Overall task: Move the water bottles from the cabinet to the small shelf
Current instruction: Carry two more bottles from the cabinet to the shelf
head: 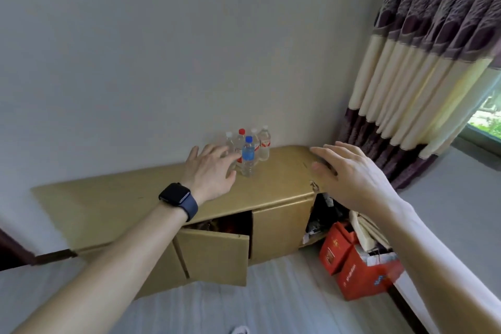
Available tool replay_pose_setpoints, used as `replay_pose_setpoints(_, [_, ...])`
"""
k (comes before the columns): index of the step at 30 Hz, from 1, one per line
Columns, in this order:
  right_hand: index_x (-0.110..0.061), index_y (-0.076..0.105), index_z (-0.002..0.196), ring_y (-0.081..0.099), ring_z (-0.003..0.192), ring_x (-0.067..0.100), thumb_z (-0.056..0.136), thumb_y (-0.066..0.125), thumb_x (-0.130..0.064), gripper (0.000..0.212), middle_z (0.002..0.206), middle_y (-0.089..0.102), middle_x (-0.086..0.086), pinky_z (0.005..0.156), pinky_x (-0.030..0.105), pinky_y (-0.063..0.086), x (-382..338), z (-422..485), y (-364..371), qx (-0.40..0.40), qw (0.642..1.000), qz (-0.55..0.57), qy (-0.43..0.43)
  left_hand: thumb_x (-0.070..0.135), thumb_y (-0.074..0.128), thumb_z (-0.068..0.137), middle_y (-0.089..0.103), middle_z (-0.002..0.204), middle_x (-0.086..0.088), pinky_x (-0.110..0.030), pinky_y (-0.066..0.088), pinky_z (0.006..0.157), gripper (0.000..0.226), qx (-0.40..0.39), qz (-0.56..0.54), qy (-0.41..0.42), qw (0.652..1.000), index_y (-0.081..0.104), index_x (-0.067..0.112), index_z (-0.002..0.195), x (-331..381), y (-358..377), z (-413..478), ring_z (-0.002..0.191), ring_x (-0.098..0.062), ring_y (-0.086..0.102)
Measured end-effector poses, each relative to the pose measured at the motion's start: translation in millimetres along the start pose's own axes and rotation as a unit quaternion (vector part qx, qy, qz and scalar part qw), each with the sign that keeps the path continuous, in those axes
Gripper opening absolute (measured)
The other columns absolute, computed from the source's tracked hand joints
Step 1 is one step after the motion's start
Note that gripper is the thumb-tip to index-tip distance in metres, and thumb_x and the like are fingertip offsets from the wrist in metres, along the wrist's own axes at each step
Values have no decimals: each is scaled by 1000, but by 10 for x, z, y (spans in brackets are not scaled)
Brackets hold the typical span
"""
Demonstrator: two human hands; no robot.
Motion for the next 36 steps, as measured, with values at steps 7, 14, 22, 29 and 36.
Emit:
replay_pose_setpoints(7, [-35,49,137,41,136,23,96,28,-55,51,137,55,-12,106,45,43,524,1092,922,-83,997,4,3,41,51,90,56,136,3,-48,35,102,45,12,-53,3,999,56,32,134,-244,815,1240,125,-24,50])
replay_pose_setpoints(14, [-40,48,139,46,129,21,100,38,-53,42,135,55,-13,99,40,46,1168,1775,1947,-205,977,21,50,43,40,80,62,128,3,-44,48,91,54,-44,-78,-20,996,63,28,126,-314,1822,1894,115,-25,58])
replay_pose_setpoints(22, [-36,49,141,45,133,21,99,44,-49,44,143,54,-7,108,37,37,1829,2639,3386,-353,930,92,43,34,53,92,52,141,5,-40,37,102,46,-184,-122,-106,970,51,32,137,-270,2928,2776,130,-23,45])
replay_pose_setpoints(29, [-32,46,143,47,131,27,100,38,-50,47,143,54,0,106,39,39,2001,3858,4174,-456,886,72,-51,26,46,95,51,138,7,-37,41,96,42,-229,-157,-155,948,50,31,136,-160,3297,3687,125,-20,48])
replay_pose_setpoints(36, [-26,35,147,45,126,31,97,44,-48,55,143,45,8,97,45,46,1754,5135,4430,-315,939,115,-71,22,52,91,57,126,-2,-39,46,85,36,-108,-86,-158,978,58,25,127,-594,3099,4667,110,-26,54])
Point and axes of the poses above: each hand's wrist, its own z-axis towards the middle knuckle, its own y-axis out of the palm, x = y × z, the point moved 7 cm from there along z, towards the middle knuckle
